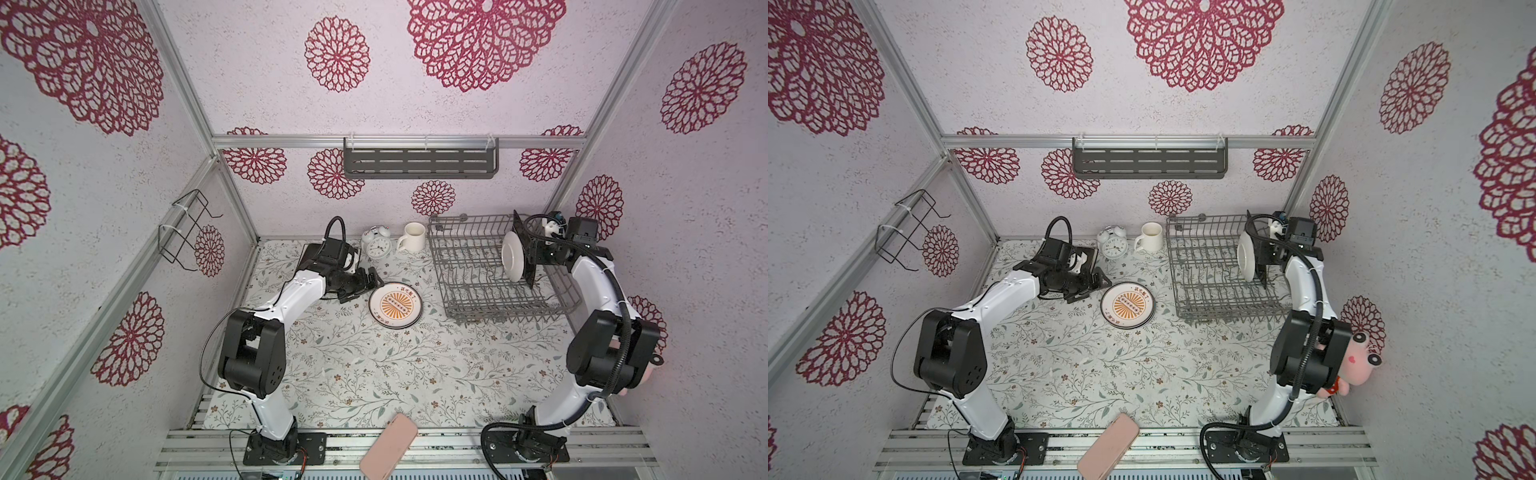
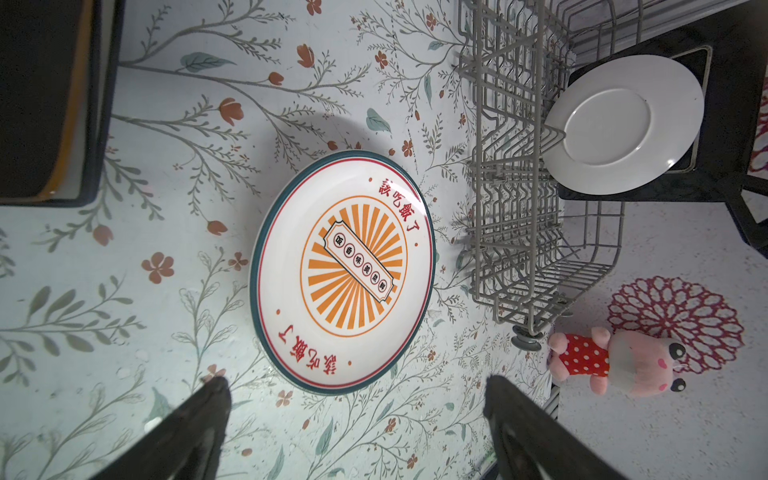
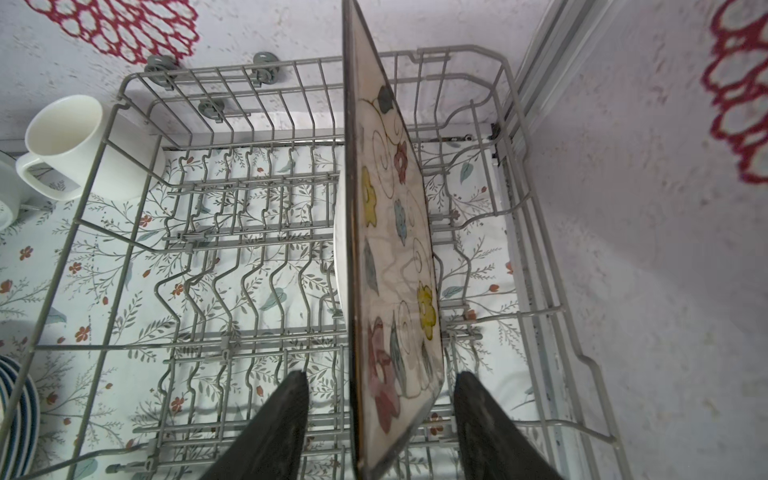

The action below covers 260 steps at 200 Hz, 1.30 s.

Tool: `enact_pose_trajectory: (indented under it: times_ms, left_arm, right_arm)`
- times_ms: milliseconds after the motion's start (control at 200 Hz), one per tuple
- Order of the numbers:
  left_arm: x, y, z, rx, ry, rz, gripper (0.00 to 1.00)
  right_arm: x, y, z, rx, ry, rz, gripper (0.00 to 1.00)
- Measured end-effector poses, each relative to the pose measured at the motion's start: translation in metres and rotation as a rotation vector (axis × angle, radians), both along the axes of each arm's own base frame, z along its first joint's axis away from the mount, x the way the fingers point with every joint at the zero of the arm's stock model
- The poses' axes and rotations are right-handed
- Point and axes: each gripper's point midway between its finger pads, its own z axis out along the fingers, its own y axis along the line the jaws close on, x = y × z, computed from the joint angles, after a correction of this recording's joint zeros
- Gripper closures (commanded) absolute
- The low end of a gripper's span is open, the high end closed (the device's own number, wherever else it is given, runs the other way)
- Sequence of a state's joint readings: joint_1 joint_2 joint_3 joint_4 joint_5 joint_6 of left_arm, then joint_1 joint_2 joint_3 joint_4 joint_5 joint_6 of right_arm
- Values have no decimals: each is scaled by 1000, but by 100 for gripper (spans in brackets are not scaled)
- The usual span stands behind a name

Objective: Unload the plates from the dish rack
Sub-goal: Pick up the plate from the dish rack.

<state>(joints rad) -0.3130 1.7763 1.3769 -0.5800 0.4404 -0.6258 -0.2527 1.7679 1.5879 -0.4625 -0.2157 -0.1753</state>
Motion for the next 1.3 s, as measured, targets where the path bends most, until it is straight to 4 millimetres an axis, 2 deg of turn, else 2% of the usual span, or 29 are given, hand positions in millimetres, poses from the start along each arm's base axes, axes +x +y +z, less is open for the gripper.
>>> enact_pose_trajectory:
  times_ms: [390,790,1156,1301]
  left_arm:
    - [0,0,0,-2,3,4,2]
    - [0,1,0,0,7,10,2]
    - [0,1,0,0,7,10,2]
    - [0,0,0,-2,6,11,2]
  right_arm:
    - [6,-4,-3,-54,5,11,56]
    - [15,-3,-29,-65,48,38,64]
    - [20,1,-26,-101,25,73,86]
    - [21,2,-25,-101,16,87,98]
